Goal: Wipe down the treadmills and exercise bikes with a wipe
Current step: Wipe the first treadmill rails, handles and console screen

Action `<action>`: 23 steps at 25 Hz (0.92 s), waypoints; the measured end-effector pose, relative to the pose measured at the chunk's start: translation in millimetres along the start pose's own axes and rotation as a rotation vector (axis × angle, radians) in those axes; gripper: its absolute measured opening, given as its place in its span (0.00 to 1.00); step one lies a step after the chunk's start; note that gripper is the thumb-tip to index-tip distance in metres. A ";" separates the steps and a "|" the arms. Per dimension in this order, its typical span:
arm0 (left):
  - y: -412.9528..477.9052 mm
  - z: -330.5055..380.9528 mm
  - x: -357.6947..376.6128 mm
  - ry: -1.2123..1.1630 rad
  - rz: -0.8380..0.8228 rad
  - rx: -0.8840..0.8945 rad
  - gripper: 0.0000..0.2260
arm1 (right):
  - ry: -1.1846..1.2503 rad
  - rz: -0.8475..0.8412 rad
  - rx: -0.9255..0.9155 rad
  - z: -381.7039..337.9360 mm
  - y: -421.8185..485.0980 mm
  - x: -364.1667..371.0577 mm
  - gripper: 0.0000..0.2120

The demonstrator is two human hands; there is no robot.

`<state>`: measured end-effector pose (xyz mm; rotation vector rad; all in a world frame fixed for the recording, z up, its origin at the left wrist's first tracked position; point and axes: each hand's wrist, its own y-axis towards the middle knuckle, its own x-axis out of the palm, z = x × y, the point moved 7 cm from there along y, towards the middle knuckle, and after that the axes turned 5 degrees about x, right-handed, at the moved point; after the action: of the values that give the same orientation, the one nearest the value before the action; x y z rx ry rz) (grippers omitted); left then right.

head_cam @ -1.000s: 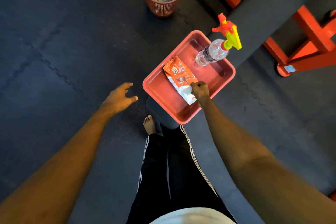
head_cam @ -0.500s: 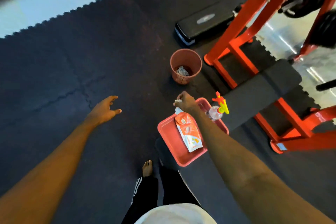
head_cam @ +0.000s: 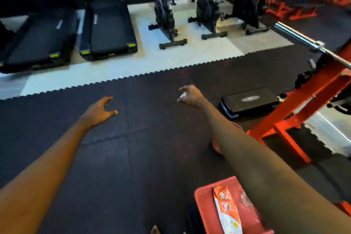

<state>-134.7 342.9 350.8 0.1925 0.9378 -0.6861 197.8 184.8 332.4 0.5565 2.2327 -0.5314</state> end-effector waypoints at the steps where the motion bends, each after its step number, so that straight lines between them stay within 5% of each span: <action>1: 3.1 -7.2 -26.1 0.000 0.029 0.003 0.30 | -0.008 0.033 -0.042 -29.8 10.5 -4.9 0.19; 11: 34.8 -76.6 -272.2 -0.068 0.395 -0.015 0.26 | 0.068 0.174 -0.308 -291.3 99.7 -25.4 0.15; 15: 52.9 -118.1 -352.0 -0.116 0.504 -0.055 0.27 | -0.005 0.155 -0.443 -381.8 144.7 -17.0 0.26; 23: 137.9 -175.9 -467.6 -0.062 0.612 -0.114 0.28 | -0.005 0.192 -0.625 -534.4 295.5 -9.7 0.31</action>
<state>-355.2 740.7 599.3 0.3366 0.7970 -0.0739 56.3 707.5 614.8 0.4243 2.1540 0.2636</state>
